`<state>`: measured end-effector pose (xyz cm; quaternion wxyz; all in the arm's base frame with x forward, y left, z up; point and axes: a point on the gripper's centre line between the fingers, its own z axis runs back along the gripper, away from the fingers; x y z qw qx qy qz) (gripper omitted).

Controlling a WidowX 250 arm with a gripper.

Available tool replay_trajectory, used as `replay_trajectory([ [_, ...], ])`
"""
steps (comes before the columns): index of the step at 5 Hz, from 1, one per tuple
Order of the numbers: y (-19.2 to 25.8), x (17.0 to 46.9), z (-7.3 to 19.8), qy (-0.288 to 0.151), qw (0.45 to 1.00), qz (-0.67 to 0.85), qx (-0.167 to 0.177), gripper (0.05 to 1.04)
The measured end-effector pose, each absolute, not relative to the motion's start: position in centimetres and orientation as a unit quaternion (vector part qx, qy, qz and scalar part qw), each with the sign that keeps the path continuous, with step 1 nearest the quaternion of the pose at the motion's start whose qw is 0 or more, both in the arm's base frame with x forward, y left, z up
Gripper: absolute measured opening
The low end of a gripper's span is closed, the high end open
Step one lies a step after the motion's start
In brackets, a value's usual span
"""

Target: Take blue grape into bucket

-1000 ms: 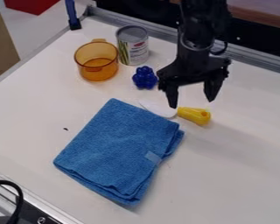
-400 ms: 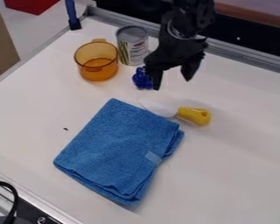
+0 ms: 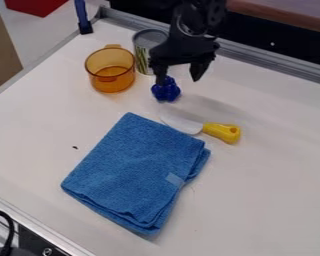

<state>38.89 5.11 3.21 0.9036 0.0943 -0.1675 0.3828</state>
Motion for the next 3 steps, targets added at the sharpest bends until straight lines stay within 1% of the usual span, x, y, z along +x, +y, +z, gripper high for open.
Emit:
replay_trajectory([
  [1, 6.3, 39.8, 2.5, -0.178, 0.898, 0.397, 0.058, 0.999],
  [2, 6.8, 40.4, 2.3, -0.189, 0.891, 0.409, 0.063, 0.999],
  [3, 7.2, 40.9, 1.5, -0.175, 0.886, 0.424, 0.062, 0.999],
])
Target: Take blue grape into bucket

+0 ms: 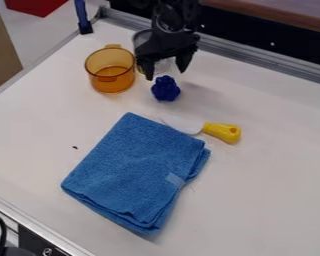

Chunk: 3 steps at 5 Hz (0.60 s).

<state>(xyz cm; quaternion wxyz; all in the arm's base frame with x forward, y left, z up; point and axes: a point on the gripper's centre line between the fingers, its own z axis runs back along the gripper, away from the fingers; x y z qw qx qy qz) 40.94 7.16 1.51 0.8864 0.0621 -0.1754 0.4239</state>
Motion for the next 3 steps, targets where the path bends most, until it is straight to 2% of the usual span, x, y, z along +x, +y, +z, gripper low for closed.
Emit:
replay_trajectory([
  [2, 6.81, 40.86, 1.10, -0.158, 0.892, 0.422, 0.032, 0.999],
  [3, 6.93, 40.53, 0.80, -0.157, 0.889, 0.428, 0.038, 0.999],
])
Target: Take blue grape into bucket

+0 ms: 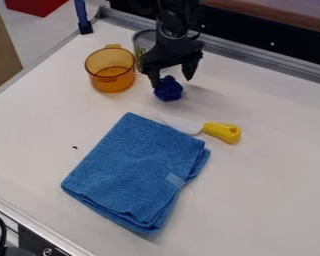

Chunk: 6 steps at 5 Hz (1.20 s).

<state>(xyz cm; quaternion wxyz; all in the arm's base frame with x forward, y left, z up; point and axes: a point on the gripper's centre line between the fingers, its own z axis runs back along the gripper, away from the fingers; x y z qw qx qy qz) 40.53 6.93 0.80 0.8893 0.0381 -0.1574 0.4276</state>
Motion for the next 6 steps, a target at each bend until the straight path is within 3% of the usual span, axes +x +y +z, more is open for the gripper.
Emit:
replay_trajectory([
  [2, 7.2, 40.4, 0.9, -0.162, 0.883, 0.436, 0.056, 0.999],
  [4, 6.5, 40.6, -0.9, -0.164, 0.876, 0.447, 0.078, 0.999],
  [5, 6.4, 40.9, -0.8, -0.174, 0.866, 0.464, 0.070, 0.952],
  [6, 6.2, 40.9, -1.1, -0.166, 0.867, 0.465, 0.064, 0.800],
])
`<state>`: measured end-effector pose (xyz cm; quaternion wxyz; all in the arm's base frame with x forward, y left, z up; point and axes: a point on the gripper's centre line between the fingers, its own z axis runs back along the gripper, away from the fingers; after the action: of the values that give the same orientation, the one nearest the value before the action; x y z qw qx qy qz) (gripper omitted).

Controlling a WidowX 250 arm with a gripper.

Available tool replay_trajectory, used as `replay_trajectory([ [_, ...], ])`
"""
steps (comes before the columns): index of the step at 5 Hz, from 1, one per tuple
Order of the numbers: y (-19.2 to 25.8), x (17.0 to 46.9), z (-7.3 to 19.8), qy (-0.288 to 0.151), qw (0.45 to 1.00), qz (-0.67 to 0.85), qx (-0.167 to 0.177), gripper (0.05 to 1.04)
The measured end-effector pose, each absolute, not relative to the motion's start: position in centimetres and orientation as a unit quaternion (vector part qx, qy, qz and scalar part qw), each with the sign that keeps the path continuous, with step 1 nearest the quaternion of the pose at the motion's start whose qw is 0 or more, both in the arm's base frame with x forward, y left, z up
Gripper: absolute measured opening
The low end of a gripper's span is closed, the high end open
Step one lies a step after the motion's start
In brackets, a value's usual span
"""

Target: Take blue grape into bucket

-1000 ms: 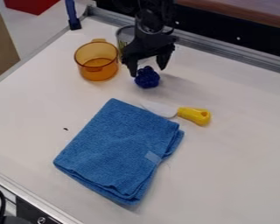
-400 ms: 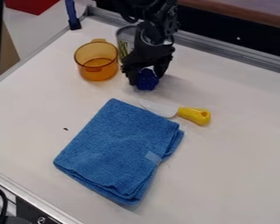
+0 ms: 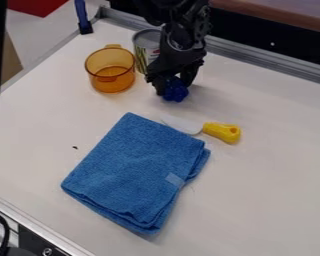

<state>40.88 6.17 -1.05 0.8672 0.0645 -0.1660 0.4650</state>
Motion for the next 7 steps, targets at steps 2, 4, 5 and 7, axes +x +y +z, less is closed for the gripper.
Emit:
replay_trajectory([
  [2, 6.1, 41.1, -0.9, -0.161, 0.859, 0.482, 0.064, 0.800],
  [4, 7.1, 40.6, 0.3, -0.128, 0.839, 0.525, 0.067, 0.800],
  [5, 7.8, 40.7, 3.6, -0.143, 0.825, 0.545, 0.040, 0.800],
  [7, 10.8, 39.3, 6.3, -0.158, 0.804, 0.573, 0.031, 0.800],
])
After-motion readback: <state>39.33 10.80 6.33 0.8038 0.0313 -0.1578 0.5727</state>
